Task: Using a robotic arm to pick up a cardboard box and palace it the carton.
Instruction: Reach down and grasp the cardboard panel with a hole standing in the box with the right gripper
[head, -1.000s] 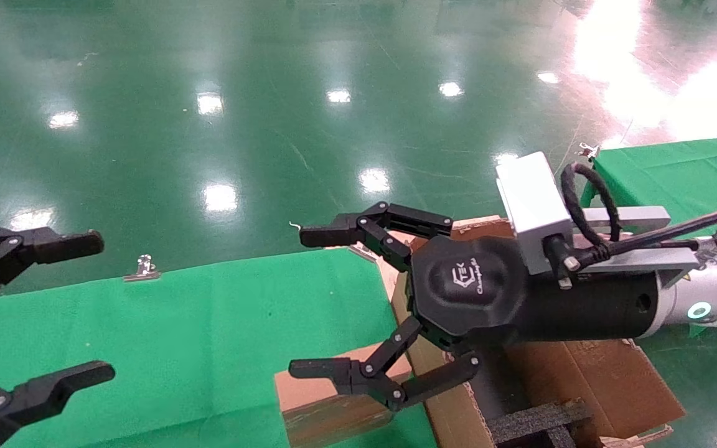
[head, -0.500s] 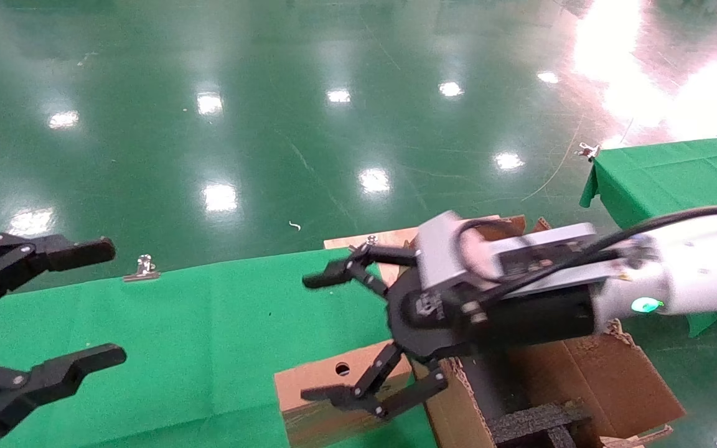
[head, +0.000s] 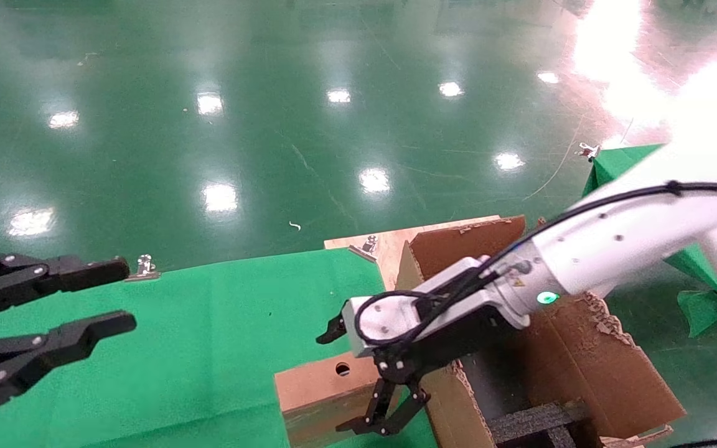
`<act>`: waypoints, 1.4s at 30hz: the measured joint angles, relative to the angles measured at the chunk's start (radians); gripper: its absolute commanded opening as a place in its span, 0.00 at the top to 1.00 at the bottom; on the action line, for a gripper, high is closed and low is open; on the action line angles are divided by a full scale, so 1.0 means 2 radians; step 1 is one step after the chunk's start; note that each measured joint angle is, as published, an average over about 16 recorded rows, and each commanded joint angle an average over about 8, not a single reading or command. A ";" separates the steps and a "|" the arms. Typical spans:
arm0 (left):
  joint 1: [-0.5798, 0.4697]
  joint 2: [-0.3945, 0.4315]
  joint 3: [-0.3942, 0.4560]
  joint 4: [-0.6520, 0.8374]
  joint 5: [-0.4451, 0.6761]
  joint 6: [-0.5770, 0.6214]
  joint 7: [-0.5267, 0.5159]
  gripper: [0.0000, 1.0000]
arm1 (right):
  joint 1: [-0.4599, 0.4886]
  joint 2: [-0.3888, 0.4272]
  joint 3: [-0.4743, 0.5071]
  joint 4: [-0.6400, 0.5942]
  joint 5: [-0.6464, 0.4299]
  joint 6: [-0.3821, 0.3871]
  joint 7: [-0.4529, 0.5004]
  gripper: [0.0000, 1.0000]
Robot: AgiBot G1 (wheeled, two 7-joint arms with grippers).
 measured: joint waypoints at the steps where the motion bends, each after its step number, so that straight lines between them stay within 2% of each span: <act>1: 0.000 0.000 0.000 0.000 0.000 0.000 0.000 1.00 | 0.007 -0.004 -0.010 -0.002 -0.008 0.000 -0.001 0.00; 12: 0.000 0.000 0.000 0.000 0.000 0.000 0.000 0.98 | 0.064 -0.043 -0.100 -0.021 -0.070 0.002 -0.013 0.00; 19: 0.000 0.000 0.000 0.000 0.000 0.000 0.000 0.13 | 0.083 -0.058 -0.136 -0.029 -0.087 0.004 -0.023 0.00; 20: 0.000 0.000 0.000 0.000 0.000 0.000 0.000 0.02 | 0.084 -0.059 -0.140 -0.029 -0.088 0.005 -0.024 0.07; 27: 0.000 0.000 0.000 0.000 0.000 0.000 0.000 0.00 | 0.090 -0.064 -0.151 -0.031 -0.093 0.006 -0.029 0.92; 28: 0.000 0.000 0.000 0.000 0.000 0.000 0.000 0.00 | 0.090 -0.064 -0.152 -0.032 -0.094 0.006 -0.029 0.98; 42: 0.000 0.000 0.000 0.000 0.000 0.000 0.000 0.00 | 0.087 -0.062 -0.146 -0.030 -0.091 0.006 -0.028 1.00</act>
